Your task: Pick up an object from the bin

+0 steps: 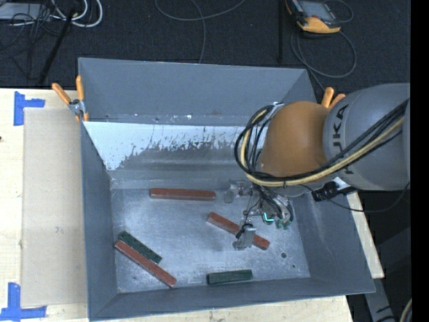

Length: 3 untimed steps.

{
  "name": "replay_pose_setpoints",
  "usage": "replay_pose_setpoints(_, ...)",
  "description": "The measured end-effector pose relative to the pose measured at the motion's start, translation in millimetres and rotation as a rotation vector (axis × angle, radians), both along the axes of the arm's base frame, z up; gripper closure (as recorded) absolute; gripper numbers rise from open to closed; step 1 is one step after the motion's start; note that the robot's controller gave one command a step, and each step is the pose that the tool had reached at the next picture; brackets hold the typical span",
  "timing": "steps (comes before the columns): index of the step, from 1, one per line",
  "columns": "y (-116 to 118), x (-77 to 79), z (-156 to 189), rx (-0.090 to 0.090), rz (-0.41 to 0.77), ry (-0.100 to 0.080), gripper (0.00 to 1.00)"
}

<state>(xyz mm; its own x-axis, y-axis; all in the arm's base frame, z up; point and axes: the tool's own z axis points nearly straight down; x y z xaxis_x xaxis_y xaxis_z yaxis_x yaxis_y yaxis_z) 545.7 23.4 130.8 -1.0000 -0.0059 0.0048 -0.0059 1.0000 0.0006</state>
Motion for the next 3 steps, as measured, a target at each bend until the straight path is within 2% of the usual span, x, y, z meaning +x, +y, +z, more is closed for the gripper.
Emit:
replay_pose_setpoints(1, -20.5, -8.6, -65.3, -0.001, -0.006, 0.004, 0.00)
replay_pose_setpoints(2, -19.8, -6.4, -61.2, 0.000, -0.007, -0.003, 1.00)
replay_pose_setpoints(3, -27.6, -12.7, 82.7, -0.001, 0.001, -0.012, 1.00)
